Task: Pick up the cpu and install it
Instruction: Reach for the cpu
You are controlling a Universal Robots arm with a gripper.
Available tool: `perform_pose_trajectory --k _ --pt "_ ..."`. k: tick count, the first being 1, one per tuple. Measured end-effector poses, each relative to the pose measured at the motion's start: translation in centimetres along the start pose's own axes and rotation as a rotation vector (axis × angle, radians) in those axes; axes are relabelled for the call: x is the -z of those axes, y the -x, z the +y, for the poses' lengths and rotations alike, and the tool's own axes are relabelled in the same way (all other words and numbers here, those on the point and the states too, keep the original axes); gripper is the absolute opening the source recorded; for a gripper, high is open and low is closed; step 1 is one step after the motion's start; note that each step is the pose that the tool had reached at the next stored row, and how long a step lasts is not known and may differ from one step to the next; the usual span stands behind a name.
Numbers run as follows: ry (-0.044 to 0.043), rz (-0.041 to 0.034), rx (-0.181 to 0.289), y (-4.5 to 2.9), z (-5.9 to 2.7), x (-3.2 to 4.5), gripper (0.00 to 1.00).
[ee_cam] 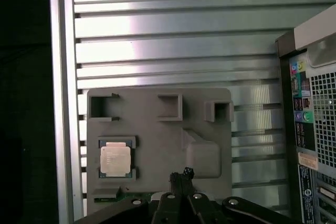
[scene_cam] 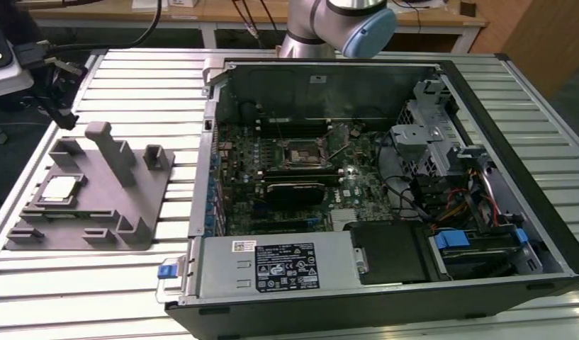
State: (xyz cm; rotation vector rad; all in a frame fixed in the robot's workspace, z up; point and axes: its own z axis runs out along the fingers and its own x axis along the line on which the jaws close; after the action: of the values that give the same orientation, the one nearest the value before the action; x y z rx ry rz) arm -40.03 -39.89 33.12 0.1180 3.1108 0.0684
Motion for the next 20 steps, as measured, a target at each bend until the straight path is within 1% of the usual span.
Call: perform_pose_trajectory --k 7,11,15,20 --pt "0.0000 0.0000 0.000 -1.66 -0.17 -0.92 0.11" --pt "-0.0001 0.0001 0.000 -2.46 -0.25 -1.40 0.11" --pt "0.0000 0.0001 0.000 -3.21 -0.33 -1.87 0.11" --pt "-0.0001 0.0001 0.000 -3.93 -0.40 -2.34 0.11"
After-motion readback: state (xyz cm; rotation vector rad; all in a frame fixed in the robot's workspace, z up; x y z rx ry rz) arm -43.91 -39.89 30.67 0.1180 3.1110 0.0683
